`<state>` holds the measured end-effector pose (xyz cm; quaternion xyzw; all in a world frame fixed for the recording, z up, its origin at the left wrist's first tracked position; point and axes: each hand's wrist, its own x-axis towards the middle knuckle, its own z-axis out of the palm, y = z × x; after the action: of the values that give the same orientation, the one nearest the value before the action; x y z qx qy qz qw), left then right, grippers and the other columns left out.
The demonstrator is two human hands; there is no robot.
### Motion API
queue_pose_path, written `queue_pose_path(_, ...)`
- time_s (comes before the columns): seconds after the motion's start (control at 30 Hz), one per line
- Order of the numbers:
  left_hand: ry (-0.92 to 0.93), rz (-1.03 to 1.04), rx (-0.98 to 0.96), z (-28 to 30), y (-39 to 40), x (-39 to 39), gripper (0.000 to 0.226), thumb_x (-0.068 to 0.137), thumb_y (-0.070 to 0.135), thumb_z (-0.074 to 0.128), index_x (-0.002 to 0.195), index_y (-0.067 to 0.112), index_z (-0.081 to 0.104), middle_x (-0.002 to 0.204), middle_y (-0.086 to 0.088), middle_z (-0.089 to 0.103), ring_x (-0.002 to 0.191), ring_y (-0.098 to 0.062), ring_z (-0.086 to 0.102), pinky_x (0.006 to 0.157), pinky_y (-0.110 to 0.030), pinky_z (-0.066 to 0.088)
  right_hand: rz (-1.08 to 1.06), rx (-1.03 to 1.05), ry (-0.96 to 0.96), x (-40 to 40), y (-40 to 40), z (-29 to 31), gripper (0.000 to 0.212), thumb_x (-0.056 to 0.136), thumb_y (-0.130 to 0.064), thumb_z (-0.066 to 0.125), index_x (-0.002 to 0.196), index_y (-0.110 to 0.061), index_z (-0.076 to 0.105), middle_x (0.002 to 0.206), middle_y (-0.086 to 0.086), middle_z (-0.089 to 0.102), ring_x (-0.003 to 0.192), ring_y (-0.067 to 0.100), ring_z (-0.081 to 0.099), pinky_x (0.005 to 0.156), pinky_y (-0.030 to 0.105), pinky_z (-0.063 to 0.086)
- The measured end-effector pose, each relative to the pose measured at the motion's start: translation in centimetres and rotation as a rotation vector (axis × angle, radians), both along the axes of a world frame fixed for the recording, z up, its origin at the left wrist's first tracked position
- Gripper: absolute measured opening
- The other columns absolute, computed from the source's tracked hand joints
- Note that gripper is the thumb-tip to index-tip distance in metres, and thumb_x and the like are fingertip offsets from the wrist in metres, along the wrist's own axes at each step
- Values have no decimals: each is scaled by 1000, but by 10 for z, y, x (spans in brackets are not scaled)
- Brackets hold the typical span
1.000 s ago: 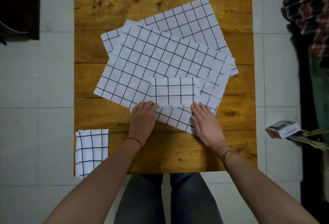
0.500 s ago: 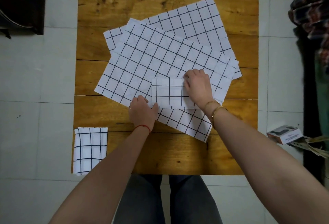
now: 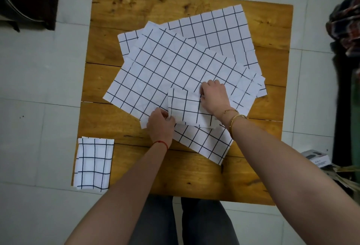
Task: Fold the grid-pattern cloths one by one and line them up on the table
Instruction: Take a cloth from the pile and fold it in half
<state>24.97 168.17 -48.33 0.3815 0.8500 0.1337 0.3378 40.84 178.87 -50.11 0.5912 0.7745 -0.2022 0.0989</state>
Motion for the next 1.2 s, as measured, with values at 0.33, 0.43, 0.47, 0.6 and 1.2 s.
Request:
queue_pose_path(0.33,-420,268,146,25,2,-47,23,84,12,69,100,20,54,90,-11,63,72,-24,61,57,-22,53,-408,-422,581,7,-36,40,22,80,-6,62,97,-17,54,74,-6,47,66,9,43,58,18,35)
queue_pose_path(0.43,-506,204,98,32,-2,-73,26,84,8,69,102,24,61,96,-18,66,80,-35,67,70,-42,61,-438,-461,599,-2,-57,49,24,81,-8,63,101,-18,55,71,-8,45,64,5,43,54,13,34)
queue_pose_path(0.47,-523,169,86,33,-4,-82,28,85,6,69,107,21,63,97,-17,66,81,-35,68,71,-43,61,-441,-477,600,-7,-66,50,23,82,-8,63,101,-18,56,70,-8,46,63,5,43,55,13,34)
queue_pose_path(0.6,-438,-21,59,39,-18,-115,30,85,3,69,114,12,65,77,-5,54,56,-7,62,70,-32,61,-519,-568,662,-32,-106,51,12,87,-19,65,98,-13,63,59,-10,46,59,7,47,64,20,45)
queue_pose_path(1.2,-143,-470,80,24,-83,-187,19,90,9,60,103,19,69,86,-12,69,83,-25,64,79,-32,54,-775,-486,535,-149,-256,26,8,87,-14,61,82,-12,55,81,3,58,80,18,54,73,25,43)
